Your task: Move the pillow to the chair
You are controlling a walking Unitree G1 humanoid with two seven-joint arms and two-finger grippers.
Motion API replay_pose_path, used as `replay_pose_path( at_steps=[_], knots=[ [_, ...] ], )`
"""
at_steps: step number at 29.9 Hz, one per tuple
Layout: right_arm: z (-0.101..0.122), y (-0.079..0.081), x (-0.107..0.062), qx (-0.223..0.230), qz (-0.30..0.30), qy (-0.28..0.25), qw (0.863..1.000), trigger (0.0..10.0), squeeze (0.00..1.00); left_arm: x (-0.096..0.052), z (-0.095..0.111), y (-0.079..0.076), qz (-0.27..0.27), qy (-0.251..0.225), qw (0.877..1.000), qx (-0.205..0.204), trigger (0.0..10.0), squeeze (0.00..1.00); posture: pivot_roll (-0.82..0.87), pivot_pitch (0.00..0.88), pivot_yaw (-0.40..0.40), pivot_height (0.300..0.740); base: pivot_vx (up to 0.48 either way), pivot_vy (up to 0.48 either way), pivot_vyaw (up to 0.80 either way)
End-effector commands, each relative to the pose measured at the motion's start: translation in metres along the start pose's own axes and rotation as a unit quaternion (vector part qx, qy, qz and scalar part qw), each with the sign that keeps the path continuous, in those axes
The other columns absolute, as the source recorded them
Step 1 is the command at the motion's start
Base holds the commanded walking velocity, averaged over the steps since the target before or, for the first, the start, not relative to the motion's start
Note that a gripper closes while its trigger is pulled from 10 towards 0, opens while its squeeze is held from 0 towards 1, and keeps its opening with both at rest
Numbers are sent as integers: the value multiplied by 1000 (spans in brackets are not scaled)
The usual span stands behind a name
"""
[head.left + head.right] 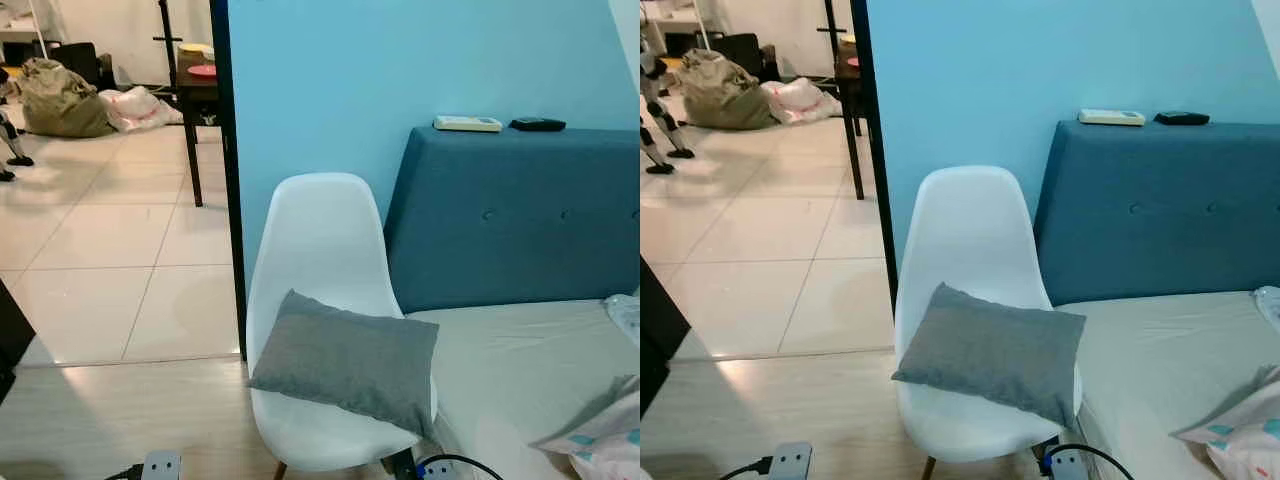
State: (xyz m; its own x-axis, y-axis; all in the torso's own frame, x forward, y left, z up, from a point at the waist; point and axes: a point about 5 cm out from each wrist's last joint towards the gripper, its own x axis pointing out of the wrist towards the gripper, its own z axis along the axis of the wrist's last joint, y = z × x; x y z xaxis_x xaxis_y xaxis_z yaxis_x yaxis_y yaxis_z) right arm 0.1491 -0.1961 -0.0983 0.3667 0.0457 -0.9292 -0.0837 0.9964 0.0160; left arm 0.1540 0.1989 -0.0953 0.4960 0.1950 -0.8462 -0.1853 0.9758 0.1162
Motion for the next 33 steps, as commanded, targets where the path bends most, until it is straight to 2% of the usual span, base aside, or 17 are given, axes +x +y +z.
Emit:
replay_pose_path(
  at_steps=[1,10,16,18,20,23,25,28,29,30,32,33],
  knots=[
    [0,-1,0,-17,-3,5,1000,10000,0,-1,-5,-1,-6,12,1000,1,10000,0,57,0,-78,740,0,0,0],
    [-5,-6,-1,-42,-18,14,999,10000,0,-2,-13,-8,-21,25,999,3,10000,0,68,0,-78,740,0,0,0],
    [-2,-12,-2,-35,-37,6,999,10000,0,-3,-13,-12,-31,25,999,9,10000,0,62,0,-66,740,0,0,0],
    [6,-6,0,-19,-37,-13,999,10000,0,-2,-14,-4,-34,27,999,27,10000,0,51,0,-58,740,0,0,0],
    [7,-4,0,-17,-35,-16,999,10000,0,-2,-14,-2,-33,27,999,30,10000,0,51,0,-58,740,0,0,0],
    [16,9,2,0,-22,-35,999,10000,0,-1,-13,11,-16,29,999,27,10000,0,65,0,-66,740,0,0,0],
    [19,11,2,2,-21,-41,999,10000,0,-1,-11,15,-9,27,999,23,10000,0,72,0,-70,740,0,0,0],
    [24,17,3,-2,-10,-43,999,10000,0,-1,-9,22,2,24,1000,10,10000,0,86,0,-84,740,0,0,0],
    [25,20,4,-43,-3,-37,998,10000,0,-1,-11,27,18,31,999,-3,10000,0,104,0,-106,740,0,0,0],
    [25,21,4,-63,1,-34,997,10000,0,-1,-12,30,27,33,999,-20,10000,0,124,0,-113,740,0,0,0],
    [30,22,3,-84,8,-37,996,10000,0,-1,-10,32,41,27,996,-80,10000,0,148,0,-123,740,0,0,0],
    [33,21,3,-91,10,-40,995,10000,0,-1,-8,32,41,22,995,-87,10000,0,153,0,-125,740,0,0,0]
  ],
)
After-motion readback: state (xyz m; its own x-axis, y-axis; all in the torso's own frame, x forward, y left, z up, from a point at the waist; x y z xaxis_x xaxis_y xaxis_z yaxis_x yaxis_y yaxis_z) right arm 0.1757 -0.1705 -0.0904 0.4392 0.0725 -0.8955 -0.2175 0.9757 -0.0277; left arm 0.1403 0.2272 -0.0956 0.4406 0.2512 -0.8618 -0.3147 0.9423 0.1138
